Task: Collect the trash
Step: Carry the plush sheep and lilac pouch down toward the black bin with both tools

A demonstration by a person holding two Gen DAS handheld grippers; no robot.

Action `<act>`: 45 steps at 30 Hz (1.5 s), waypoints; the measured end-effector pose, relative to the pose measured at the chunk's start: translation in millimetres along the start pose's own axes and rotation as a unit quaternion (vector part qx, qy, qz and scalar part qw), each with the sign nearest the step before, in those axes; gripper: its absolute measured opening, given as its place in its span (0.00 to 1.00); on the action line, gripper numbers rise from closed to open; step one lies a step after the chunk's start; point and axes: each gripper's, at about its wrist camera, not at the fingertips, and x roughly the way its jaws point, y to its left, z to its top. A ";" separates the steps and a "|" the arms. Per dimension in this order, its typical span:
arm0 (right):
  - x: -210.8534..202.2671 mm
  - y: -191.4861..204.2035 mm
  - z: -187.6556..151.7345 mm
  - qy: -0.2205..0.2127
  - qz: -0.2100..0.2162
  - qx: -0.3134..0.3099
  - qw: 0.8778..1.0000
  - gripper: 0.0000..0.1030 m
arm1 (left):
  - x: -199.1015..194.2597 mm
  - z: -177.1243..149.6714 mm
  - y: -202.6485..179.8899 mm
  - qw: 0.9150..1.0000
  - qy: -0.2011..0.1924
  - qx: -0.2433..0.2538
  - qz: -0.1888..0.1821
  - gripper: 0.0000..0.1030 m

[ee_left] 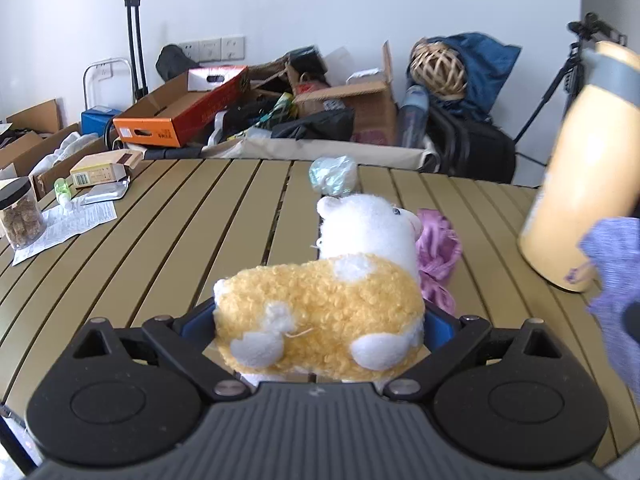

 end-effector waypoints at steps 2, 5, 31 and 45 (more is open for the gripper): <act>-7.7 4.8 -2.4 0.001 0.006 -0.008 1.000 0.07 | -16.0 -7.5 0.8 1.000 -0.010 0.003 -0.005 0.96; -20.5 12.2 -6.7 0.000 0.010 -0.024 1.000 0.07 | -38.8 -19.8 4.8 1.000 -0.017 0.001 -0.020 0.96; -133.4 30.7 -105.6 0.070 0.057 -0.076 0.993 0.07 | -155.2 -142.5 37.1 0.997 -0.031 -0.007 -0.070 0.96; -141.9 39.7 -152.6 0.154 0.038 -0.092 0.983 0.07 | -152.4 -200.6 61.9 0.998 0.013 -0.009 -0.065 0.96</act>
